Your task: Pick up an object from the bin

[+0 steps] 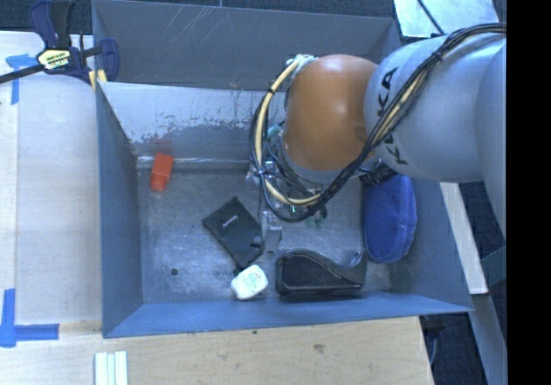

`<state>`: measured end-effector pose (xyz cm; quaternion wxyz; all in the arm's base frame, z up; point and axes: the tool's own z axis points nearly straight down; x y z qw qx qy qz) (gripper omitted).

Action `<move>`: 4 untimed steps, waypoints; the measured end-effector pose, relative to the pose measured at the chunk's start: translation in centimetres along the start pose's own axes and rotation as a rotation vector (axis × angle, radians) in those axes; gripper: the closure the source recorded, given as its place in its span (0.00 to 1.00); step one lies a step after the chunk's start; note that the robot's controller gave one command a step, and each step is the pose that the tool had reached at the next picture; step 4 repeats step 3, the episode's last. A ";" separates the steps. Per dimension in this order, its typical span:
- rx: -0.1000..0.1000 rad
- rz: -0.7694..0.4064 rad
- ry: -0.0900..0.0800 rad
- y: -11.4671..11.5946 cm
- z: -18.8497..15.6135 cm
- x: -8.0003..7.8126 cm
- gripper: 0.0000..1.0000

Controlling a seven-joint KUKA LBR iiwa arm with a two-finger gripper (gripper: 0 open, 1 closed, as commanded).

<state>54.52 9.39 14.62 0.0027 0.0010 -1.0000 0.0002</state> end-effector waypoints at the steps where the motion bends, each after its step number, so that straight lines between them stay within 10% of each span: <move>1: -0.001 -0.014 -0.003 2.2 7.7 -1.3 0.00; 2: -0.001 -0.009 -0.010 2.1 7.2 -1.5 1.00; 3: -0.002 -0.018 -0.018 0.2 -5.8 -2.7 1.00; 4: -0.002 -0.018 -0.018 0.2 -5.8 -2.7 1.00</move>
Offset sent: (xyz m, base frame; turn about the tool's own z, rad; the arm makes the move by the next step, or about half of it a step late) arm 0.0135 0.0210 -0.0729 -0.0106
